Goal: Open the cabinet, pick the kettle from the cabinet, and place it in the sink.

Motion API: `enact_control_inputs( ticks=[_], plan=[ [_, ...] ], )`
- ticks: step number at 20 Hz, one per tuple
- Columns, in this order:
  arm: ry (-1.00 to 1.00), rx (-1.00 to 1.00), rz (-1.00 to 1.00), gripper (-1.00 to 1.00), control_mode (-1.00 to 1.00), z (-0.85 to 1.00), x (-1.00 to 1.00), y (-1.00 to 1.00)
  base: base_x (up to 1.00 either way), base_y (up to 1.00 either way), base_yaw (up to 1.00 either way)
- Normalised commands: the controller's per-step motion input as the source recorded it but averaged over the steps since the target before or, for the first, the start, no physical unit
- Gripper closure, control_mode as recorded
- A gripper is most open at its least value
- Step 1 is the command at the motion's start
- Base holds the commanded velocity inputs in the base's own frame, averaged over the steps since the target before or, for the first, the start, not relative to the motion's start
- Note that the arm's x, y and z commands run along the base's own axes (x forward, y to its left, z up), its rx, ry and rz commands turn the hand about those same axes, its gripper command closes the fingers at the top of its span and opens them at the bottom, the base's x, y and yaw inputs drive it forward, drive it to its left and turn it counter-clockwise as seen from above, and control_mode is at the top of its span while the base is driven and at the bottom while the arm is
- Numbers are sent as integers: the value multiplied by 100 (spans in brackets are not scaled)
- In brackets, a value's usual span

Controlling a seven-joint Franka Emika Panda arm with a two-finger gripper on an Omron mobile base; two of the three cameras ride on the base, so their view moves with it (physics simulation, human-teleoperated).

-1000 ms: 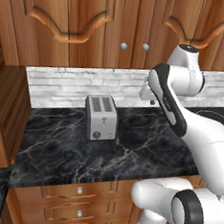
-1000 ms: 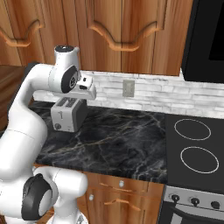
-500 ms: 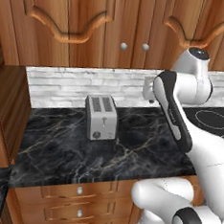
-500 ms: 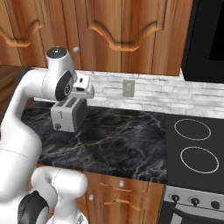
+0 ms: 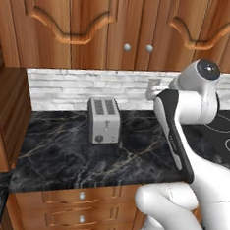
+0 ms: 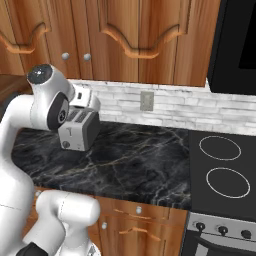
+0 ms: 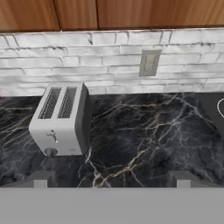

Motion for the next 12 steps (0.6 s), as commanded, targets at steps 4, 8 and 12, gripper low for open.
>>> enact_control_inputs(
  ticks=[4, 8, 12],
  plan=[
    [-1, -3, -4, -100, -100, 46, -4, 11, 0, 0, 0],
    [-1, -6, 0, -100, -100, 45, -2, 9, 0, 0, 0],
    [0, -2, 0, -100, -100, 41, -1, 2, 0, 0, 0]
  ],
)
